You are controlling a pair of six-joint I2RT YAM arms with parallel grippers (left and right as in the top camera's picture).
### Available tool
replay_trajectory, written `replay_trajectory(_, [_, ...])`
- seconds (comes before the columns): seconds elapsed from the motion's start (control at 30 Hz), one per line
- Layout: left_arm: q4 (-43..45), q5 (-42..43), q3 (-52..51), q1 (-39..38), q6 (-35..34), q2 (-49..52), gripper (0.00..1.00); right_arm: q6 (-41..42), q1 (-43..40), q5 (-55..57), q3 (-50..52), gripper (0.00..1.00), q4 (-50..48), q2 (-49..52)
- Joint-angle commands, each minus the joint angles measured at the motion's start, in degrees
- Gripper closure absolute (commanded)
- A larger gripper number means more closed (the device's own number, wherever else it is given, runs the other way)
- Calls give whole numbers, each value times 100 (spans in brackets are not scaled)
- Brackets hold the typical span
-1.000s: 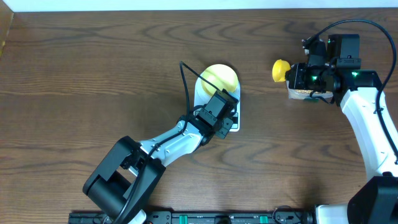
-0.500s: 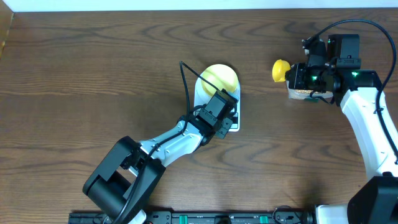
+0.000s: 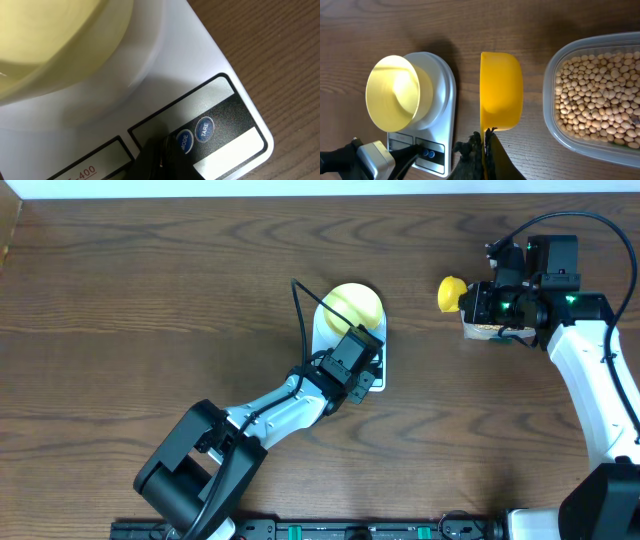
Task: Scoop item into bowl and weigh 50g on scale
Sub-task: 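Press the TARE button on the scale with the left gripper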
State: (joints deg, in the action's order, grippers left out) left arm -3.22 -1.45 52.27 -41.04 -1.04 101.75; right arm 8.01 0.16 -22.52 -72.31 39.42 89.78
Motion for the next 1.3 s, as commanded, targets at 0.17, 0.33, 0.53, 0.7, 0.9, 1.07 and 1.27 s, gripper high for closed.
replay_trajectory(0.17, [-146,-76,-116,-4,129,273,92,-79,-46,-52,-127,99,24,-28])
replay_trajectory(0.33, [-251,-79,-116,-2,151,284,92,-81,-46,-52,-127,99,24,-31])
replay_trajectory(0.53, [-352,-76,-116,-4,216,284,92,-81,-46,-52,-127,99,24,-31])
replay_trajectory(0.7, [-289,-122,-118,-2,446,326,92,-81,-46,-52,-127,99,24,-28])
replay_trajectory(0.9, [-184,-424,-116,-2,446,479,92,-81,-46,-52,-127,99,26,-28])
replay_trajectory(1.07, [-184,-422,-116,-2,446,501,92,-81,-46,-52,-127,99,26,-31])
replay_trajectory(1.27, [-210,-422,-116,-2,448,501,92,-81,-46,-52,-127,99,28,-31])
